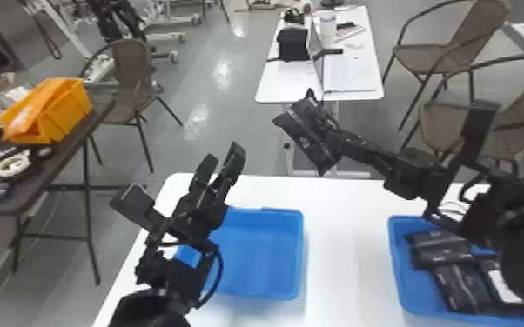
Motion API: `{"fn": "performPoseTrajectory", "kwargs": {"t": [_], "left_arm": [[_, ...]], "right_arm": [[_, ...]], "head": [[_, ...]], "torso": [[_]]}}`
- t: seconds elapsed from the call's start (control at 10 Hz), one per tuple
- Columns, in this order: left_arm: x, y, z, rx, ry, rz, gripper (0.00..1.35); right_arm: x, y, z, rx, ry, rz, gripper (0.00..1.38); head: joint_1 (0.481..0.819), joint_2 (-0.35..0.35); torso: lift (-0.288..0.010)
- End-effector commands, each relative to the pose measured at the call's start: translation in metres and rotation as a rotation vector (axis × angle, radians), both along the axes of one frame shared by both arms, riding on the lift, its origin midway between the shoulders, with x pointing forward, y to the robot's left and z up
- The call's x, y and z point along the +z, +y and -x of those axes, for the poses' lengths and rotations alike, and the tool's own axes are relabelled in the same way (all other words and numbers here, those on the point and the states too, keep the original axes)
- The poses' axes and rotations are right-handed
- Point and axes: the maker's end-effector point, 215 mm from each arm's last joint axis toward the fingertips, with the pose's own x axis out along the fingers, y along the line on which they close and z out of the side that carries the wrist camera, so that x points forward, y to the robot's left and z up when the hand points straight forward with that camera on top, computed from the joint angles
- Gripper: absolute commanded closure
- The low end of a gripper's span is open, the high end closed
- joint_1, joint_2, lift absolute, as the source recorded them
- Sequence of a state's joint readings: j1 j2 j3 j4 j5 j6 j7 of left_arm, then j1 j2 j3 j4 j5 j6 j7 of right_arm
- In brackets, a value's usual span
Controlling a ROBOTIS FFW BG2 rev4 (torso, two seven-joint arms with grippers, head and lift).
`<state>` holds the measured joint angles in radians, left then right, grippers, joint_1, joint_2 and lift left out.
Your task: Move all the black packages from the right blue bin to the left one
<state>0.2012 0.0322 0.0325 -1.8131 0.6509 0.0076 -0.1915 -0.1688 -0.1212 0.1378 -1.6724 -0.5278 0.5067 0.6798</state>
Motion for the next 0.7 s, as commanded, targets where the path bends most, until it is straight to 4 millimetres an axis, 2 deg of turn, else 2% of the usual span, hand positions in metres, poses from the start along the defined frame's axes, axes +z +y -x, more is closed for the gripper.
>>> {"fn": "performPoseTrajectory", "kwargs": {"t": [0.0, 0.3, 0.5, 0.6], "left_arm": [[0.008, -0.009, -0.004, -0.036, -0.010, 0.058, 0.44], [0.034, -0.028, -0.005, -0.081, -0.074, 0.074, 0.44], [0.043, -0.058, -0.001, -0.155, -0.082, 0.087, 0.44], [0.039, -0.075, -0.001, -0.222, -0.052, 0.092, 0.44]], "right_arm": [[0.005, 0.011, 0.002, 0.030, 0.022, -0.075, 1.18], [0.001, 0.024, 0.004, 0.048, 0.037, -0.095, 1.18], [0.002, 0.024, 0.003, 0.045, 0.033, -0.098, 1.18], [0.002, 0.024, 0.003, 0.044, 0.033, -0.098, 1.18]], "head": [[0.664, 0.198], [0.644, 0.200], [0.636, 0.195], [0.633, 0.181]], "torso": [[0.000], [0.000], [0.000], [0.000]]}}
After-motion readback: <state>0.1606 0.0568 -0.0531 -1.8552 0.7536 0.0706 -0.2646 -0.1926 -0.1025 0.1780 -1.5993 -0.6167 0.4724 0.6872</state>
